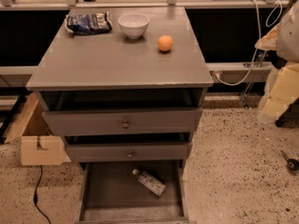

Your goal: Pick blue plastic bottle from bottom drawer and place on counter

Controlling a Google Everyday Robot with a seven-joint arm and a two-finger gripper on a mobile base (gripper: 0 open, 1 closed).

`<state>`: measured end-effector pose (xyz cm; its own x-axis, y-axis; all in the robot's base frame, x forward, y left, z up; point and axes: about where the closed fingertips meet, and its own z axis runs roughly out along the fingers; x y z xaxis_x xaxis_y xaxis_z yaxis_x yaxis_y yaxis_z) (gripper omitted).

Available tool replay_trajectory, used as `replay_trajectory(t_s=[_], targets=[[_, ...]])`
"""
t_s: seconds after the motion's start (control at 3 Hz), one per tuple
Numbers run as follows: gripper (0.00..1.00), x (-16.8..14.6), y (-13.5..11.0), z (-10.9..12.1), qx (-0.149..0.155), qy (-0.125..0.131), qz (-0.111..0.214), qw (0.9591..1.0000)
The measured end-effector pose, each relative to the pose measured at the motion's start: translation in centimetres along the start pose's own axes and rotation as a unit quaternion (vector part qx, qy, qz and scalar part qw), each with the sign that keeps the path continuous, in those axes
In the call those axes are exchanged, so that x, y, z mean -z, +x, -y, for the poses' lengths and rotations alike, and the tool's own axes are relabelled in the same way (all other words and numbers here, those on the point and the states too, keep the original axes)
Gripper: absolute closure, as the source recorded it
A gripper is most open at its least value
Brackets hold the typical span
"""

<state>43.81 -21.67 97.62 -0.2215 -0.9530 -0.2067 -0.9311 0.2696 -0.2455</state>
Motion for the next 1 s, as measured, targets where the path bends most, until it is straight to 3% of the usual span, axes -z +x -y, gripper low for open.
replay_trajectory(t_s=[0.33, 0.67, 1.0], targets=[[0.0, 0.0, 0.0, 0.0, 0.0, 0.0, 0.0, 1.0], [0.0, -3.4, -0.1, -1.1, -0.017, -0.022, 0.02, 0.9994], [0.0, -10.0, -0.5, -4.1, -0.048, -0.066, 0.077, 0.9937]])
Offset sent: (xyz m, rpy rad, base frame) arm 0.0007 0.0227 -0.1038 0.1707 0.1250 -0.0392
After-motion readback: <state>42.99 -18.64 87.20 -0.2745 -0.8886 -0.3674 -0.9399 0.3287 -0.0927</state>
